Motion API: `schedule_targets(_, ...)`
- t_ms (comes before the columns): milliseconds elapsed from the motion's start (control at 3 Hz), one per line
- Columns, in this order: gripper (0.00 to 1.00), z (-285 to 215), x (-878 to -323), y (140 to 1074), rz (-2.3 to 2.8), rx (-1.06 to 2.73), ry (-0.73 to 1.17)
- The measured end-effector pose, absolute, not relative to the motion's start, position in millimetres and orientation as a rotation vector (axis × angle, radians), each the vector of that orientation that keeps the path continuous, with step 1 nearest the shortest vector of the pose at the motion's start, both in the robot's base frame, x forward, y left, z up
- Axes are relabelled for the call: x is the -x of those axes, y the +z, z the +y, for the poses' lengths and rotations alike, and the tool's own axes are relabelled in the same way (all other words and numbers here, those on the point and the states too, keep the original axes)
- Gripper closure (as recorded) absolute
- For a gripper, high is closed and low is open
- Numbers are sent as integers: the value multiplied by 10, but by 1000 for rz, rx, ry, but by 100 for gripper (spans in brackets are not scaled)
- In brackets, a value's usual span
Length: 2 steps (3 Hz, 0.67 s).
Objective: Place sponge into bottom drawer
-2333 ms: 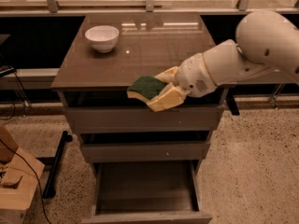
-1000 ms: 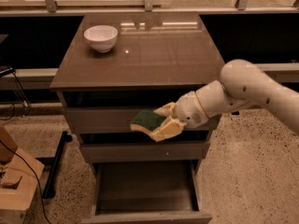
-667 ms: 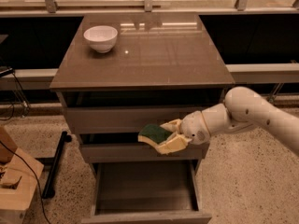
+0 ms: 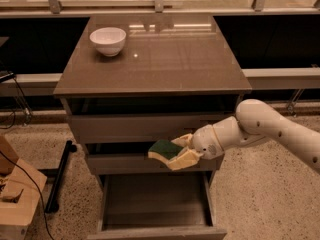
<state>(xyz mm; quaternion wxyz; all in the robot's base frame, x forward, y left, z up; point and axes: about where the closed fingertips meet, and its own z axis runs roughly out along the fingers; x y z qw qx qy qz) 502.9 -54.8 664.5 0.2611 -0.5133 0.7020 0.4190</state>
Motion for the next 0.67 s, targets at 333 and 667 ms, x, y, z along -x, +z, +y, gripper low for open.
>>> schedule_targets(333,100,-683,-5017,6087,1917,1330,1164)
schedule_targets(667,100,-736,-5074,5620,1916,1264,1154)
